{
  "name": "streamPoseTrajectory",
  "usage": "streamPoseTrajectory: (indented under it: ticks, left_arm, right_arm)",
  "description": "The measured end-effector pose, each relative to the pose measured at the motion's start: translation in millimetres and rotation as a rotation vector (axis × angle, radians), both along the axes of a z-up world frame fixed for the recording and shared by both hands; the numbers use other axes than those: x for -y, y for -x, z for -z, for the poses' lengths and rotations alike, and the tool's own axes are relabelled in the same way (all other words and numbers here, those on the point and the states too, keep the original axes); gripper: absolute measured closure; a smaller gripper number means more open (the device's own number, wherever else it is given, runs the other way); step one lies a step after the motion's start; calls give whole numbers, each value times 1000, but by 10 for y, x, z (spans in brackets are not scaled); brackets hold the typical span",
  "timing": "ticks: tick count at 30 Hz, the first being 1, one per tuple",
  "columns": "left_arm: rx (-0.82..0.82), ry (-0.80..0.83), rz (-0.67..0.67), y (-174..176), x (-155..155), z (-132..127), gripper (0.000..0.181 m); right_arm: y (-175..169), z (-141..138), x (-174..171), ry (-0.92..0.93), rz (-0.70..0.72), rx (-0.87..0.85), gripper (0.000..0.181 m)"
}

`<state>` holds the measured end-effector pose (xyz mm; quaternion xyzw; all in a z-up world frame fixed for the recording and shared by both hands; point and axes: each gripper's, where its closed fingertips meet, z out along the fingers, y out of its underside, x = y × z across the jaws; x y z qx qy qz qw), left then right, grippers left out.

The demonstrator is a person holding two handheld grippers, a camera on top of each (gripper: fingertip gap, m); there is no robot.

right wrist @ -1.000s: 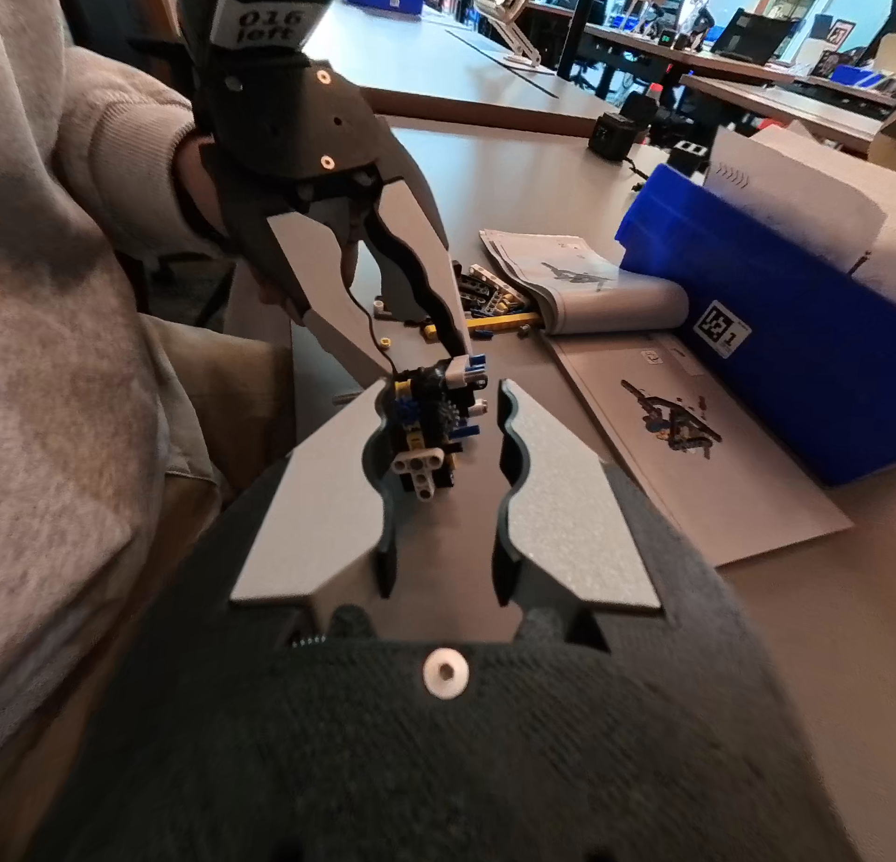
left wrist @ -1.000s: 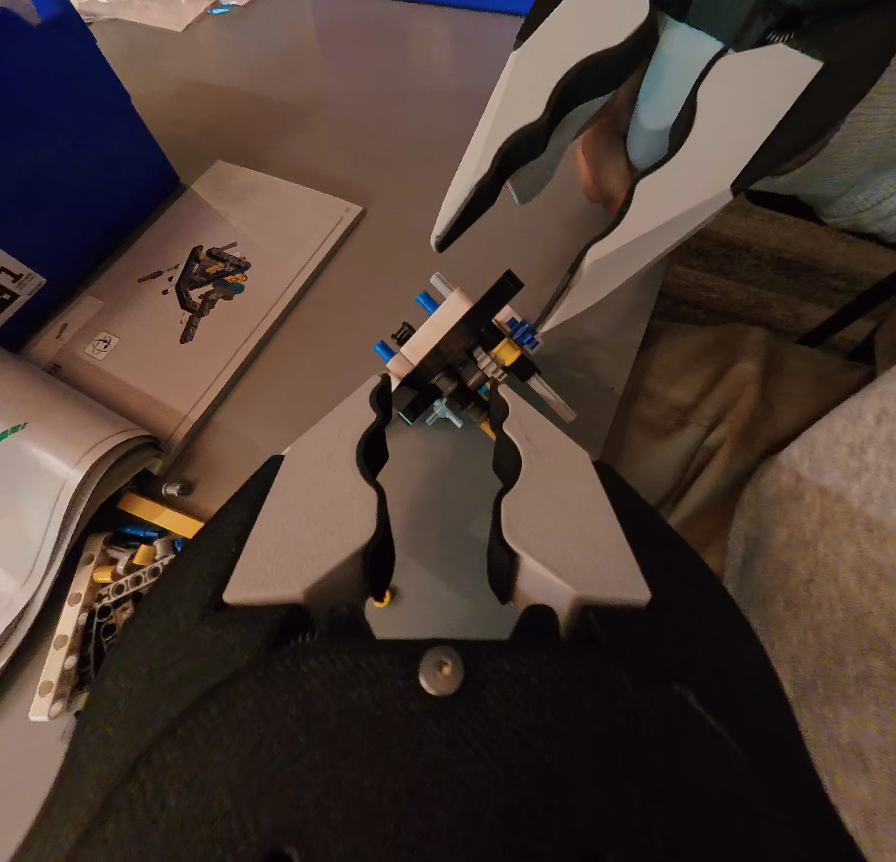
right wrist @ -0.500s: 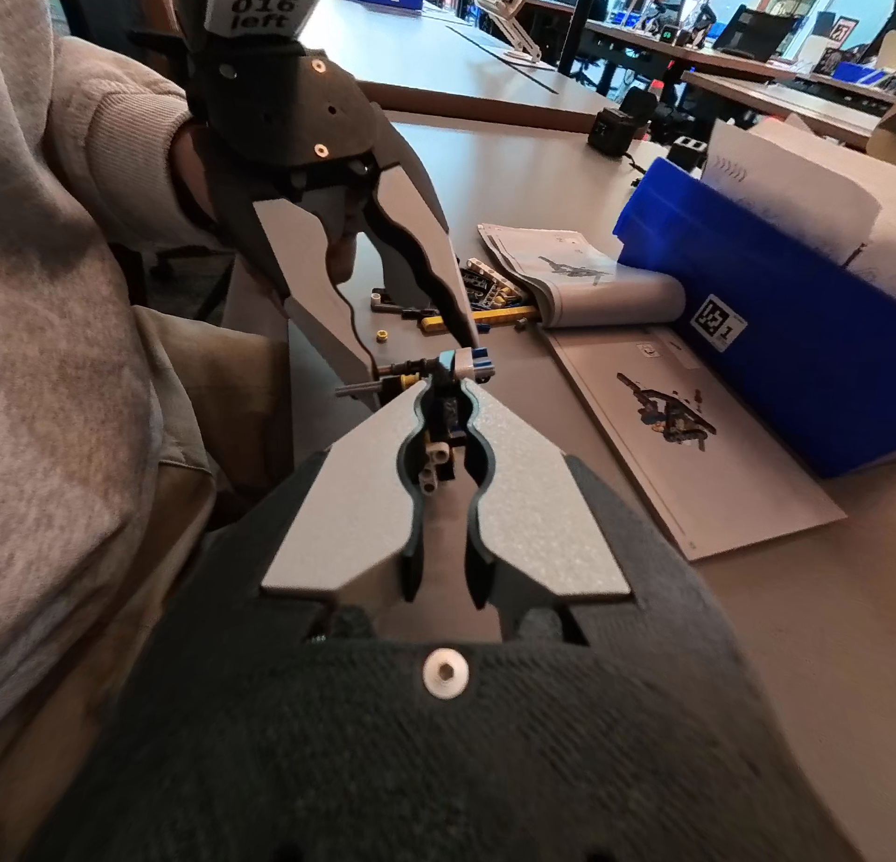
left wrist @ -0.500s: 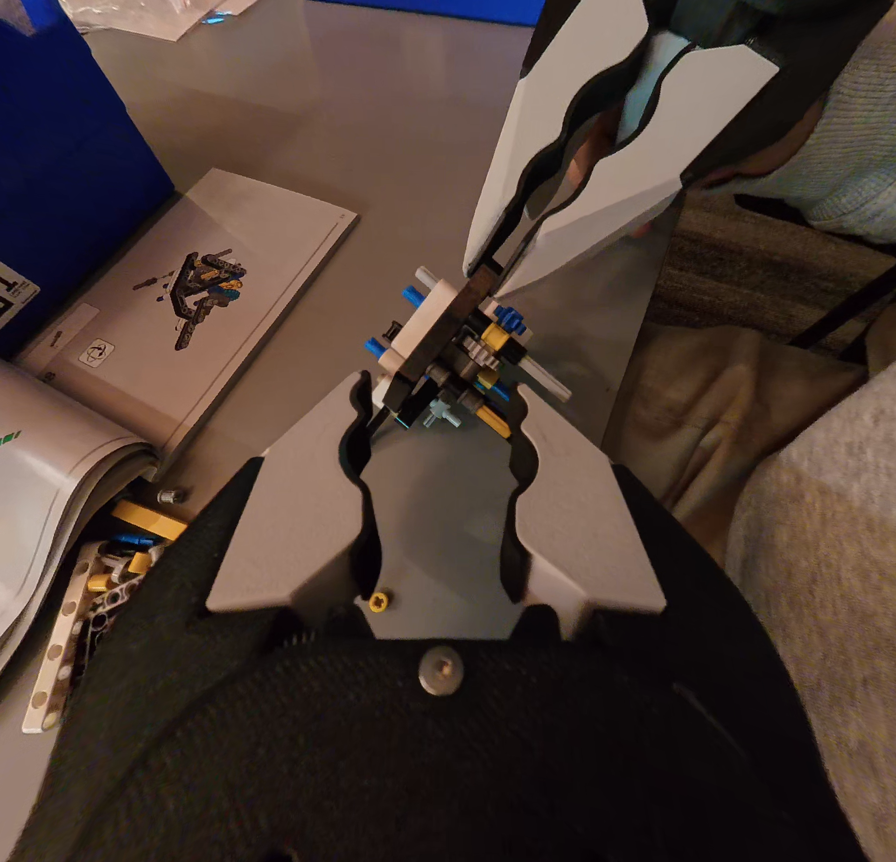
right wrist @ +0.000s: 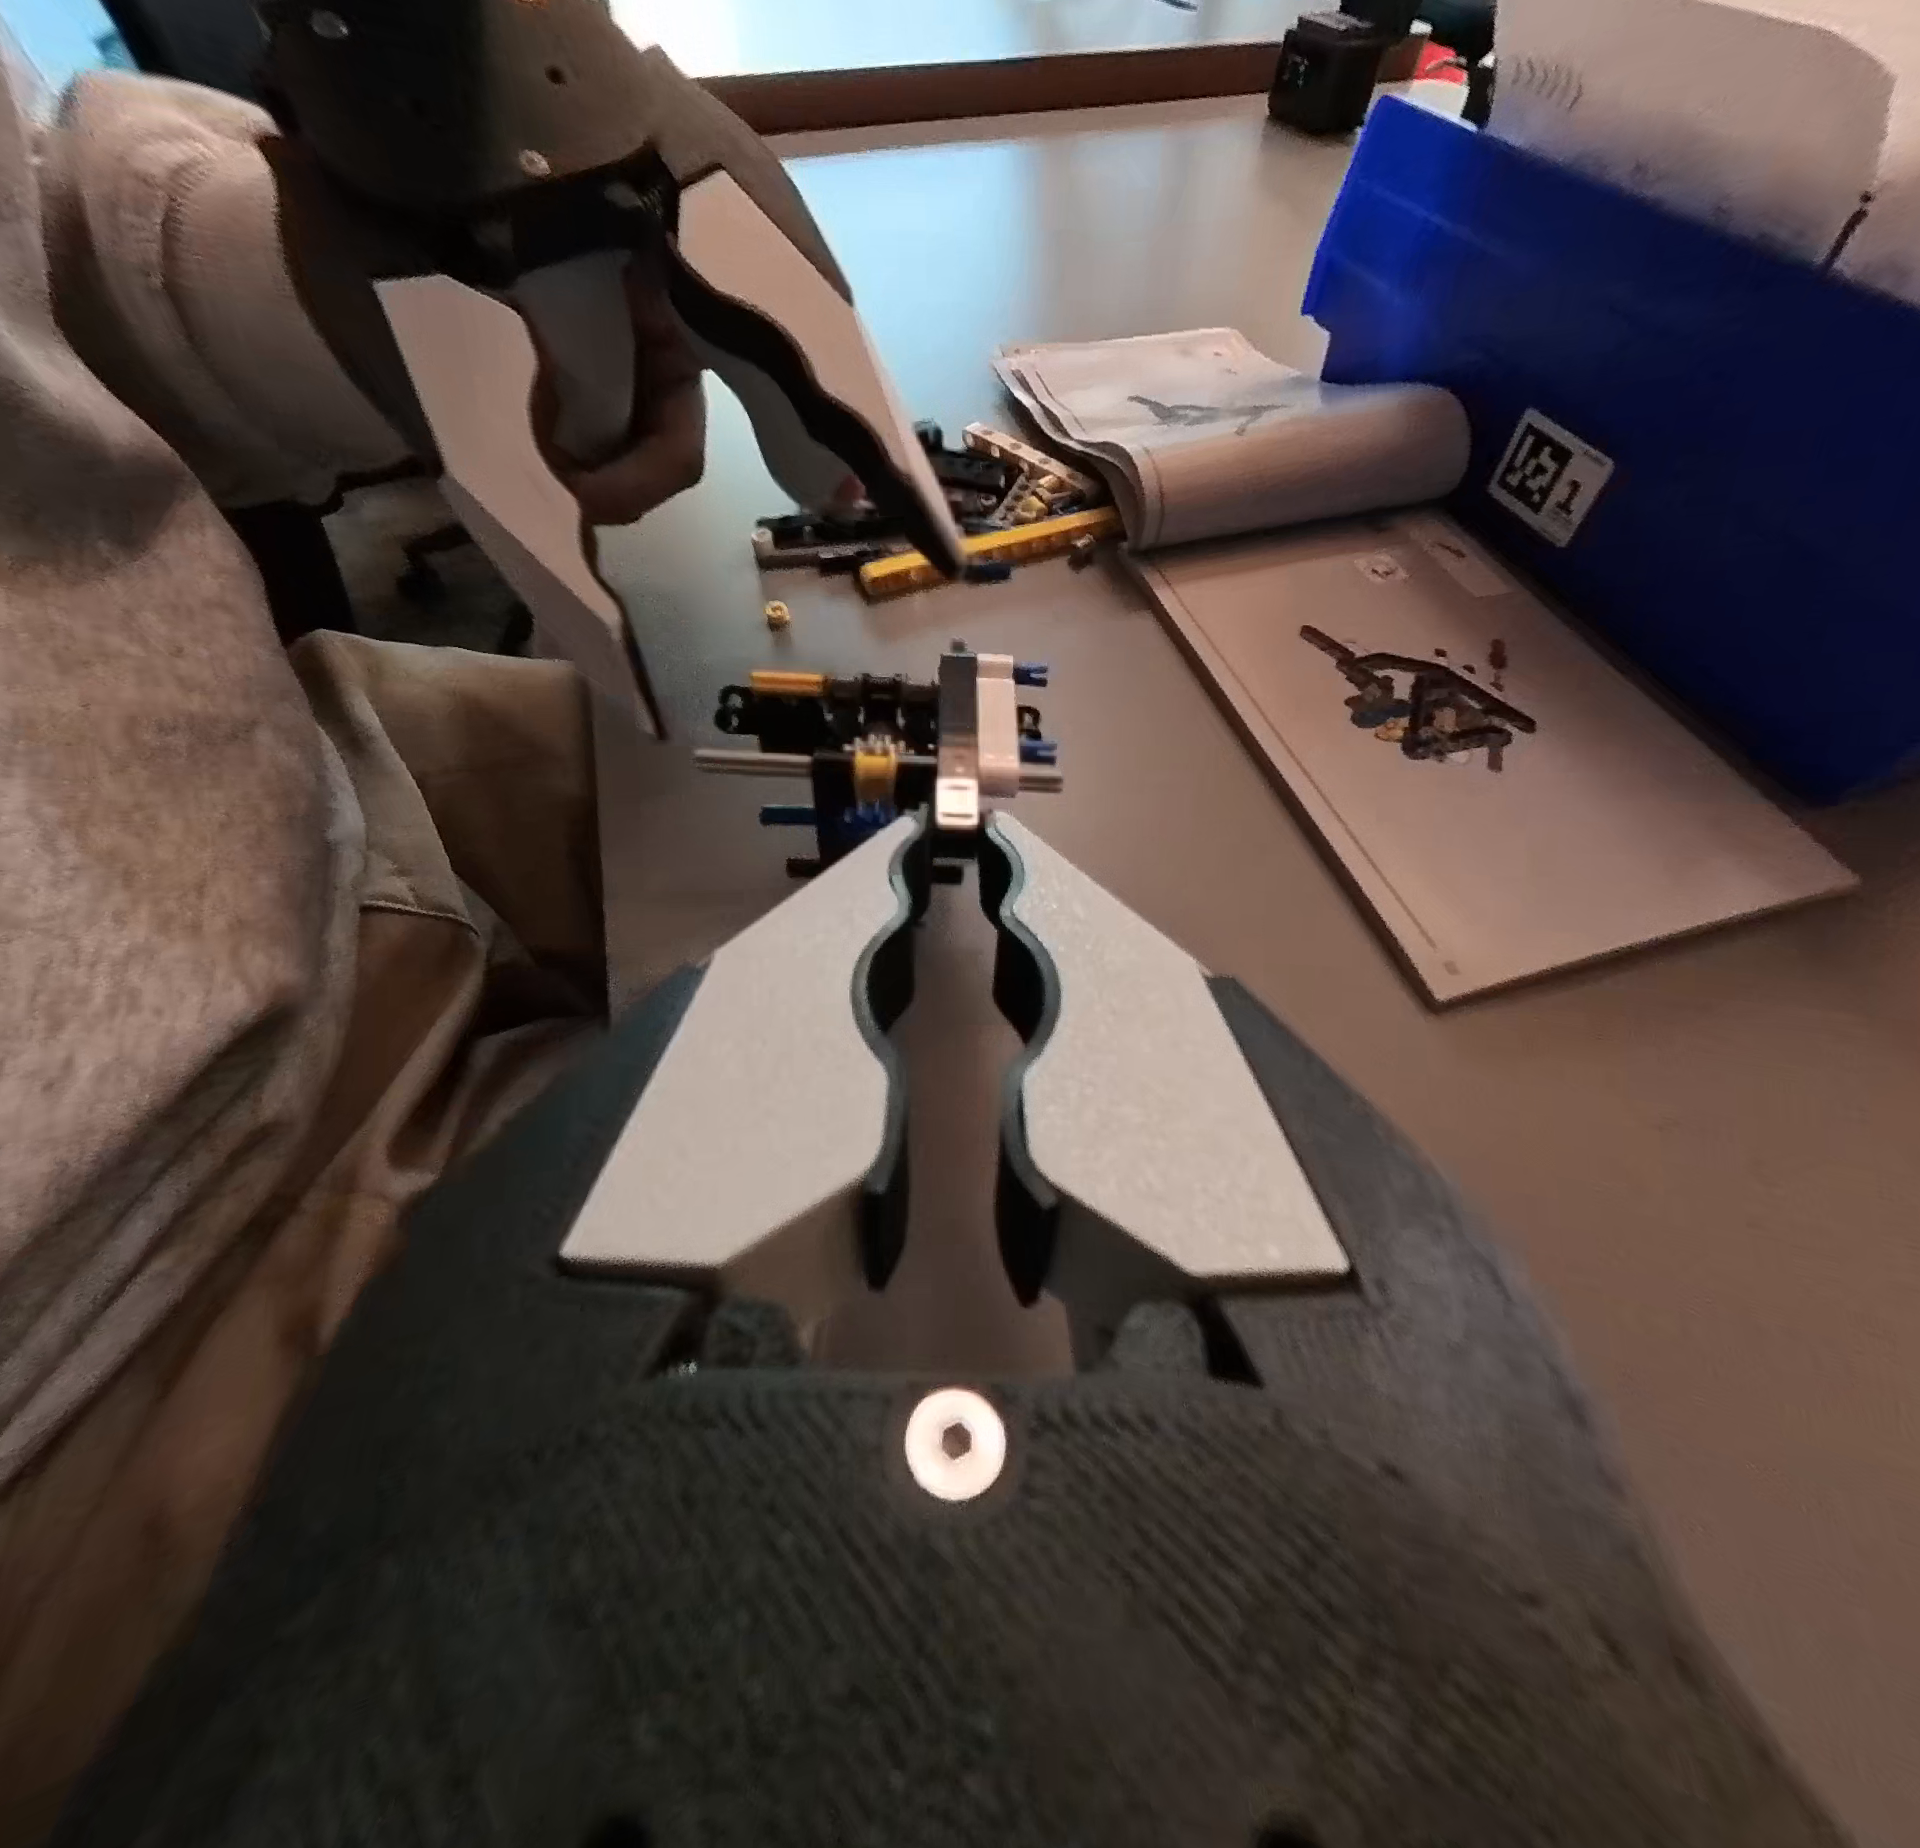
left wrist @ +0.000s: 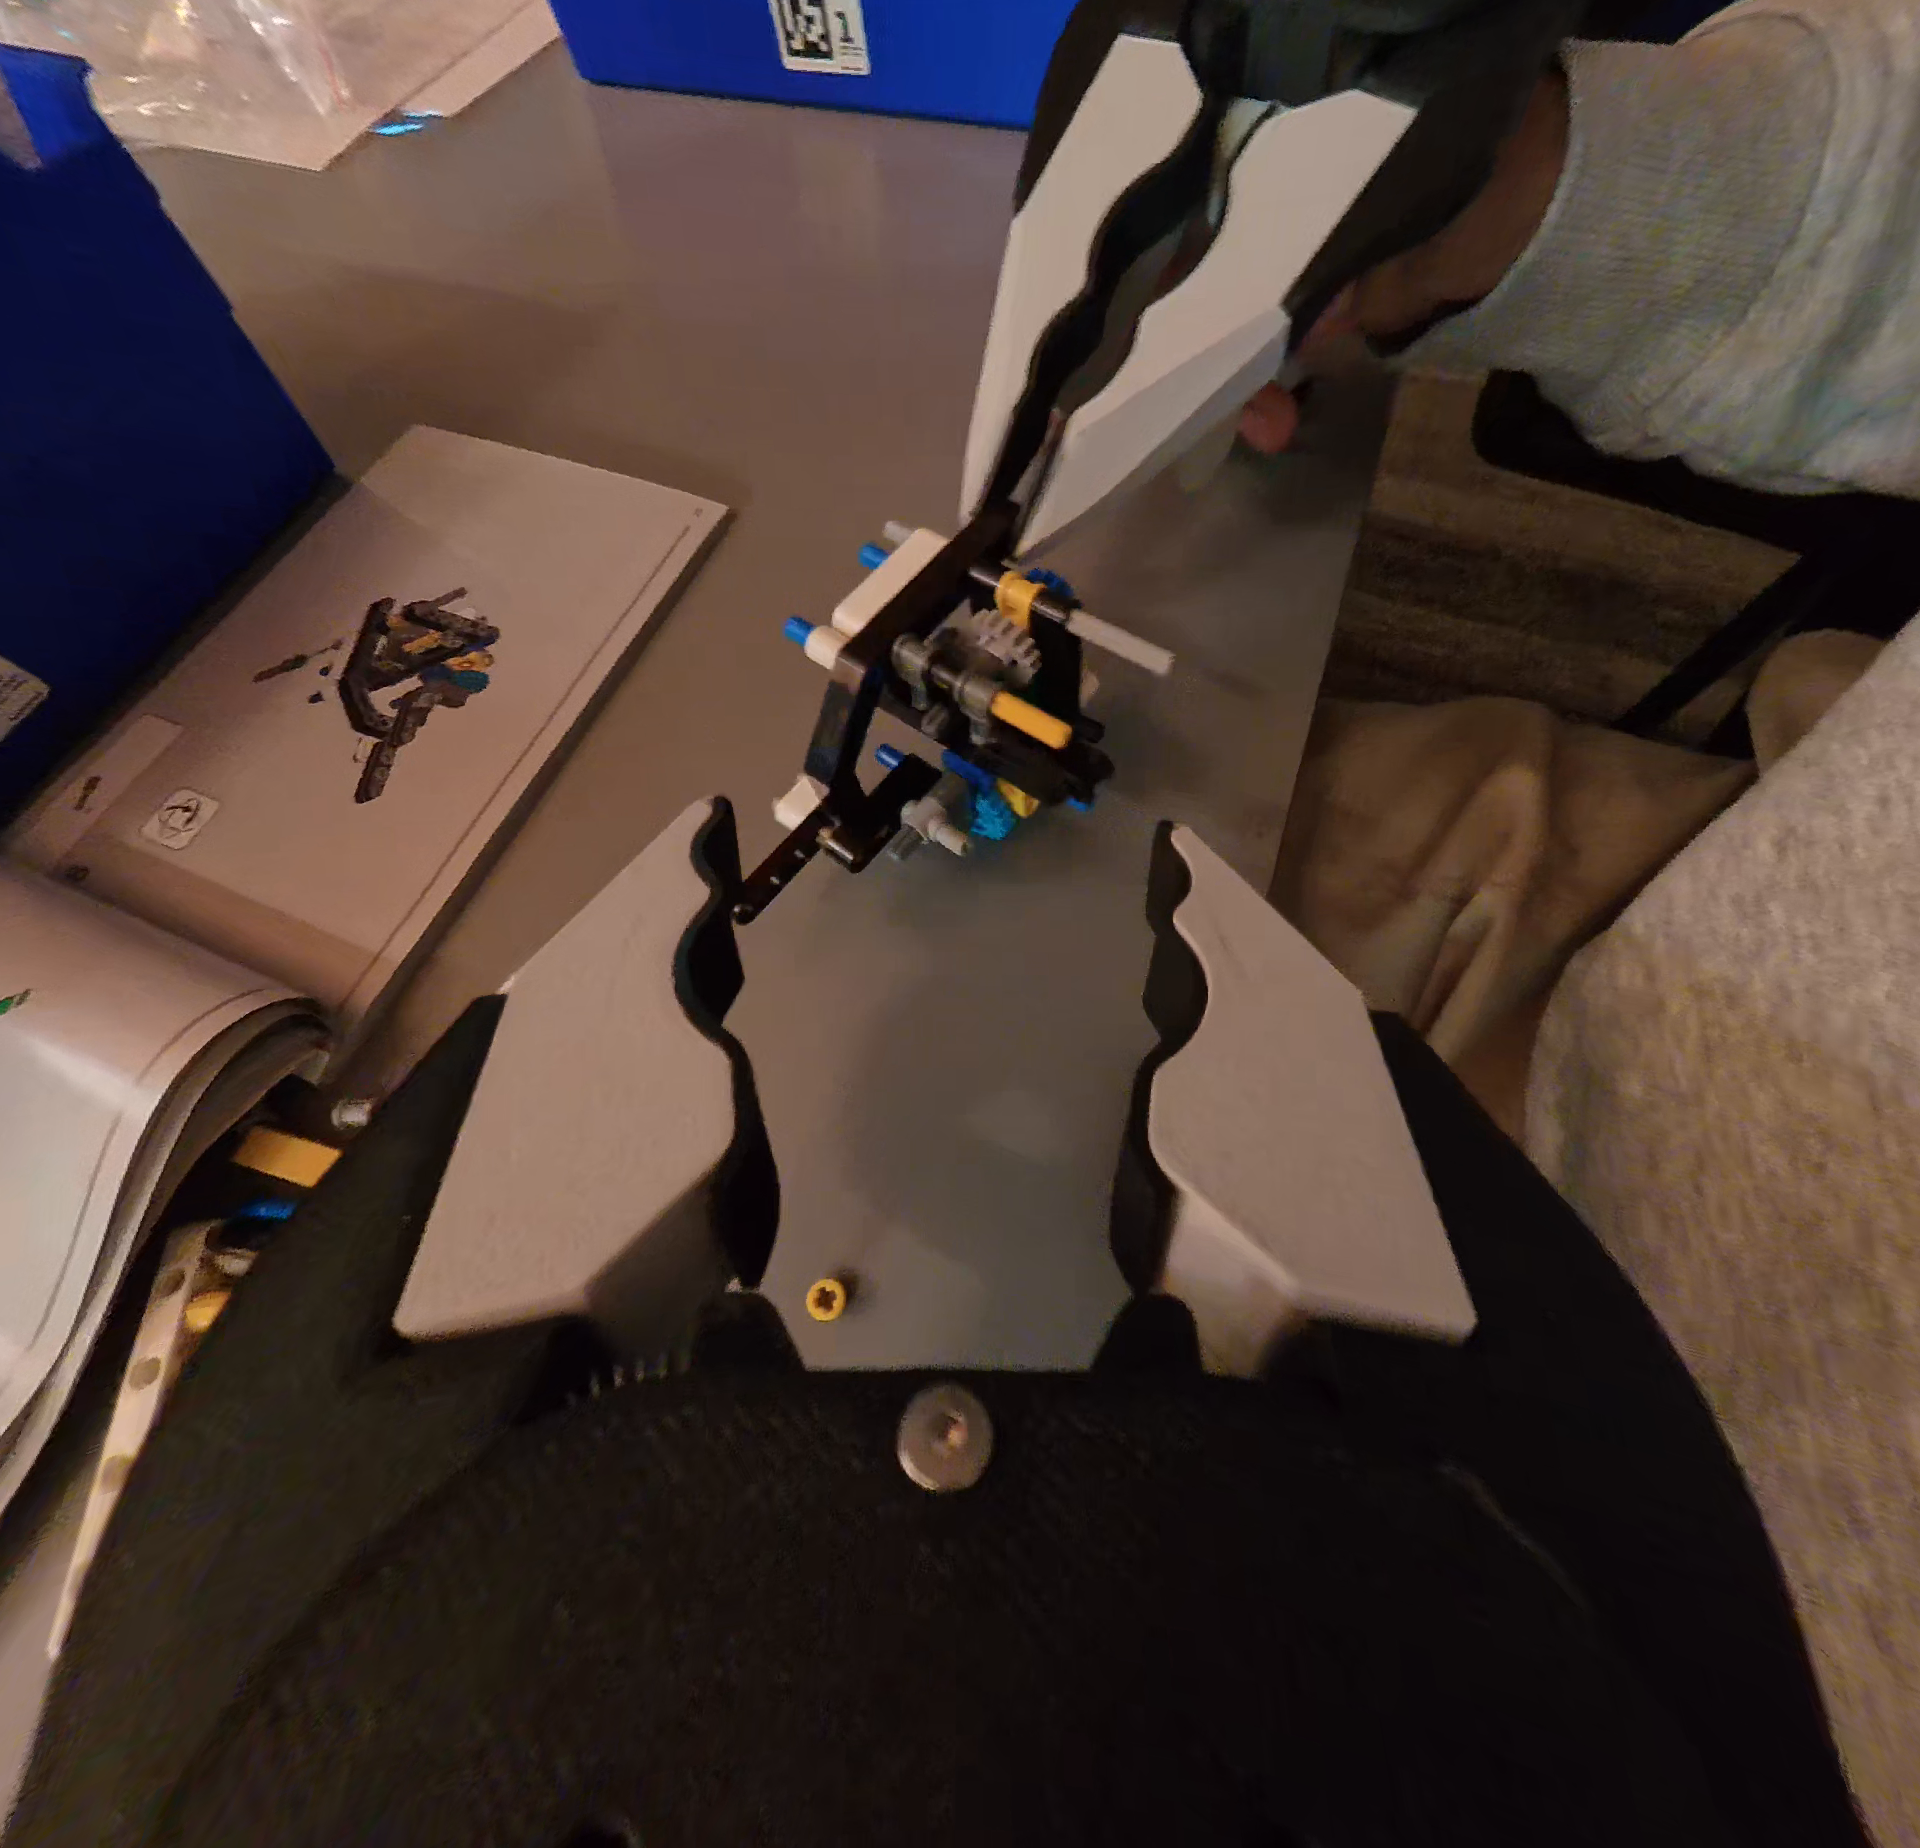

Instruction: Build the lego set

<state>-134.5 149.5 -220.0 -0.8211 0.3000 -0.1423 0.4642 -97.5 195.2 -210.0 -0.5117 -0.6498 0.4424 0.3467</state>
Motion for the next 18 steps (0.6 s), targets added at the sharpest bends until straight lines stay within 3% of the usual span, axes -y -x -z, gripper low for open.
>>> streamPoseTrajectory:
  ticks: [18]
  left_arm:
    - [-42, -1, -9, 26, -18, 73, 105]
  right_arm:
    - [11, 226, -42, -50, 9, 123, 169]
